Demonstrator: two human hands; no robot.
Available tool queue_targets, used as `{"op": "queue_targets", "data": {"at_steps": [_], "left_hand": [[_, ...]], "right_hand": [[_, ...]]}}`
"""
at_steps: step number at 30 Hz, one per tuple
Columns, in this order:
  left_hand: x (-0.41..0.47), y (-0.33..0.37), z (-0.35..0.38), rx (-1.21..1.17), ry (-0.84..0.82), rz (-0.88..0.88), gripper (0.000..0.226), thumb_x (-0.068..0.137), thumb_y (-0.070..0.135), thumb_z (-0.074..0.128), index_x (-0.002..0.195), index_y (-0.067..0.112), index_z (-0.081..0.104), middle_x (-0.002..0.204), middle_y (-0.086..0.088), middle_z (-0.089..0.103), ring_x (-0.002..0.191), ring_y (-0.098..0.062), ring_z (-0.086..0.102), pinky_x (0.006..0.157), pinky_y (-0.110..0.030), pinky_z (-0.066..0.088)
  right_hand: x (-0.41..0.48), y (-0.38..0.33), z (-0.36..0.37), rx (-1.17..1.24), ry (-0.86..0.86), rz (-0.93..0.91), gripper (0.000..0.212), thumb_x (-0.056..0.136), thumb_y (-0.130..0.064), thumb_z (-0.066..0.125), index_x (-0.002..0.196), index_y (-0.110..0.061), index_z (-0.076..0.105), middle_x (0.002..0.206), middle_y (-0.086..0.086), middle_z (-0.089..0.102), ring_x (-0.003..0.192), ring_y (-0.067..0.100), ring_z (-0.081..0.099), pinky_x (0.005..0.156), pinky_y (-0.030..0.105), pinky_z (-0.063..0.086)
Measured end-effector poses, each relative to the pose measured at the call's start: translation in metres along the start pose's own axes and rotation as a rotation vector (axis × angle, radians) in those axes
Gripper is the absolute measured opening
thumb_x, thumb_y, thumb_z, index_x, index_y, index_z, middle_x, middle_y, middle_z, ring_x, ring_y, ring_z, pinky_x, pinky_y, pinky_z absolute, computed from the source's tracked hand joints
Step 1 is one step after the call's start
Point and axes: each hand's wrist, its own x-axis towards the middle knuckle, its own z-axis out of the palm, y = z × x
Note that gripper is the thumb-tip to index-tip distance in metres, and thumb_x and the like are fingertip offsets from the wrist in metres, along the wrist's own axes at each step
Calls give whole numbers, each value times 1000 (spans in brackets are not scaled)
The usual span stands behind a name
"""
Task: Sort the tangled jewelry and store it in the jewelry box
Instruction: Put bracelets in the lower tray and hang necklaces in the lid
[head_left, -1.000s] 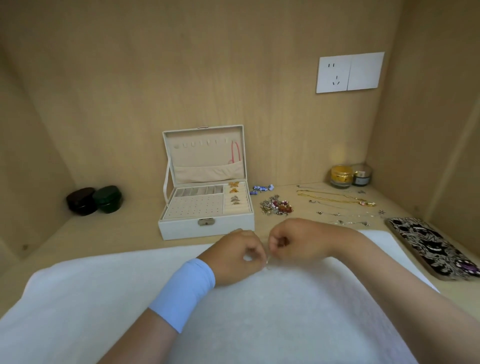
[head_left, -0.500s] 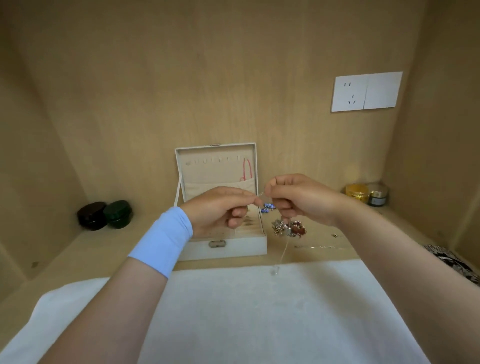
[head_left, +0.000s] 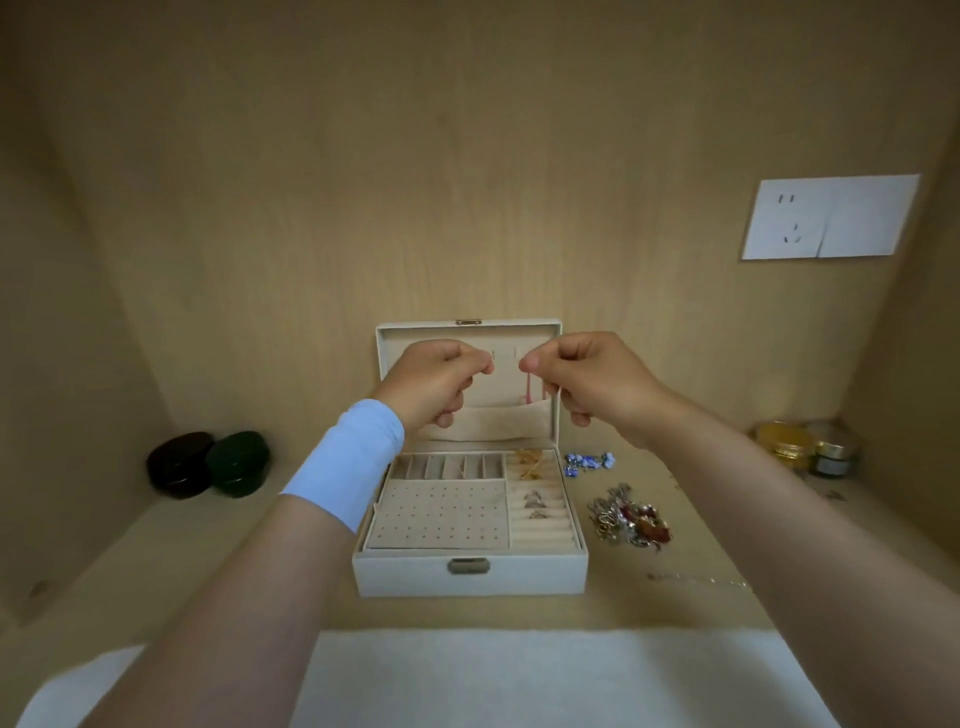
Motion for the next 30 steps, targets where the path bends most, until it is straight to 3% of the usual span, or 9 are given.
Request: {"op": "queue_targets", "data": {"at_steps": [3, 5, 8, 12, 16, 23, 27, 30], "left_hand": [[29, -16, 7, 182, 147, 78, 19, 90, 28, 65, 80, 14, 73, 65, 18, 62, 55, 1, 53, 57, -20, 42], [44, -26, 14, 225, 204, 102, 21, 88, 30, 67, 76, 14, 73, 71, 12, 70, 68, -1, 62, 68, -21, 46], [62, -34, 25, 283, 253, 88, 29, 88, 34, 65, 66, 17, 72, 60, 8, 70, 63, -4, 63, 63, -20, 43], [80, -38, 36, 334, 341, 71, 39, 88, 36, 60, 61, 11, 72, 56, 9, 69, 57, -3, 62, 60, -20, 46], [91, -40, 42, 345, 338, 66, 40, 90, 36, 56, 62, 12, 73, 55, 8, 69, 57, -6, 64, 66, -23, 53], [100, -45, 48, 368, 267, -11, 41, 86, 38, 56, 71, 3, 74, 65, -5, 72, 68, -24, 69, 70, -33, 58], [87, -55, 44, 380, 104, -64, 46, 92, 42, 56, 64, 8, 70, 55, 3, 67, 48, -17, 58, 51, -21, 45], [75, -64, 40, 225, -12, -83, 36, 96, 31, 54, 67, 11, 62, 58, 1, 64, 56, -21, 60, 58, -31, 56]], "right_hand": [[22, 19, 15, -12, 198, 19, 14, 93, -21, 70, 81, -15, 76, 57, -2, 62, 41, 12, 44, 41, 26, 41], [36, 31, 22, -17, 311, 53, 16, 90, -22, 72, 75, -17, 76, 53, -5, 65, 44, 13, 51, 45, 28, 48], [58, 45, 29, -19, 460, 78, 15, 85, -28, 77, 73, -19, 77, 62, -4, 71, 55, 11, 61, 57, 31, 55], [76, 53, 34, -102, 640, 32, 20, 82, -30, 79, 66, -22, 72, 60, -9, 67, 63, 8, 65, 64, 21, 49], [86, 53, 38, -207, 718, 51, 19, 81, -27, 74, 65, -19, 70, 62, -11, 65, 65, 7, 64, 53, 15, 39], [90, 54, 34, -353, 665, 87, 20, 80, -23, 71, 61, -21, 65, 64, -7, 65, 63, 11, 62, 50, 19, 37], [80, 58, 38, -437, 516, 150, 18, 80, -26, 74, 66, -15, 72, 66, -3, 69, 65, 13, 66, 56, 24, 51], [68, 59, 43, -462, 318, 201, 32, 85, -33, 69, 68, -6, 73, 62, 9, 69, 56, 18, 62, 54, 27, 50]]}}
